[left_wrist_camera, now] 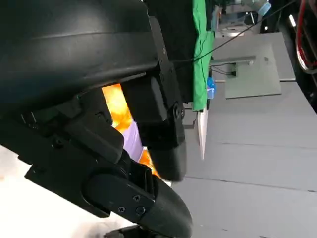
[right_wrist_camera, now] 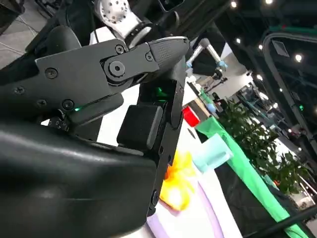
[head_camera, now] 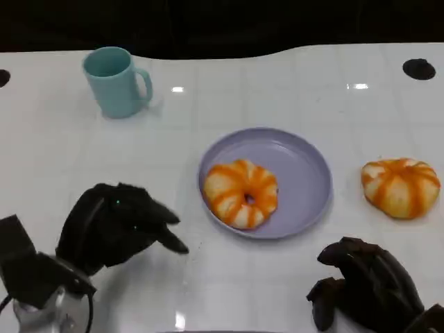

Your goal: Grasp the bread from the table and place it into the plate.

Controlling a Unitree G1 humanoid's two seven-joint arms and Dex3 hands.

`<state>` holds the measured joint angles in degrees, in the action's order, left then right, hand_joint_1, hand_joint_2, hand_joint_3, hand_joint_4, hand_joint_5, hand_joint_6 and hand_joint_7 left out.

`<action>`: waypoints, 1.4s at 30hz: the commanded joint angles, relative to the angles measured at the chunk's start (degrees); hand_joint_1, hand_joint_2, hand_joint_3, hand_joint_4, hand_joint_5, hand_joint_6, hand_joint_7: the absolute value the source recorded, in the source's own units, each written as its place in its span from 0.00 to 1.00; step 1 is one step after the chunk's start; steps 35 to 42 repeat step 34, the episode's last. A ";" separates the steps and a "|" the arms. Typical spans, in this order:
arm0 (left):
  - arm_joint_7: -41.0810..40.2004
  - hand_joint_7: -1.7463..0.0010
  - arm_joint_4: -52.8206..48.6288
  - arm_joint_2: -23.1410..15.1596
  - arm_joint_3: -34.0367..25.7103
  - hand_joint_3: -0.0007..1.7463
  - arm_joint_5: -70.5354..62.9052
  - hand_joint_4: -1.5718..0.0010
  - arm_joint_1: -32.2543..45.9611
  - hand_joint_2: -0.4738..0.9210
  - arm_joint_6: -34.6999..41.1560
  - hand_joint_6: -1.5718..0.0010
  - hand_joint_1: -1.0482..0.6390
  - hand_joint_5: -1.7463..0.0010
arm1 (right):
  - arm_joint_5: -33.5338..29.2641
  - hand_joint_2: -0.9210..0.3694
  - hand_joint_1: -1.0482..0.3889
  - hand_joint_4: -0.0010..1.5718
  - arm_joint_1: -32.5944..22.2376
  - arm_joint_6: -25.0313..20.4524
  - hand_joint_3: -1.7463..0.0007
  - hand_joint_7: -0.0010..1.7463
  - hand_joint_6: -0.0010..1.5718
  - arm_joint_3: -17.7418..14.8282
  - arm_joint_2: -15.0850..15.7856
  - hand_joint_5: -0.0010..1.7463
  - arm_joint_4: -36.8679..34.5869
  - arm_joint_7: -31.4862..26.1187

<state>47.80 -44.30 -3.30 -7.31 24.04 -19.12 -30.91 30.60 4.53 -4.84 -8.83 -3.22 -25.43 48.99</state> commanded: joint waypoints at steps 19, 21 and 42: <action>-2.01 0.65 5.87 4.16 -2.13 0.00 0.74 0.00 10.17 0.74 9.75 0.00 0.00 0.54 | 0.30 0.00 0.23 0.96 -1.39 -1.22 0.98 0.20 1.00 0.18 0.85 0.45 2.41 -0.81; -1.87 0.65 6.70 4.13 -1.91 0.00 0.70 0.00 10.57 0.73 11.22 0.00 0.00 0.54 | 0.21 0.01 0.23 0.96 -1.40 -1.18 0.98 0.20 1.00 0.18 0.95 0.45 2.40 -0.71; -0.63 0.67 8.52 4.95 -2.26 0.00 1.70 0.00 11.07 0.68 15.68 0.00 0.00 0.56 | 0.43 0.00 0.23 0.97 -1.32 -1.49 0.99 0.20 1.00 -0.20 1.31 0.45 2.27 -0.49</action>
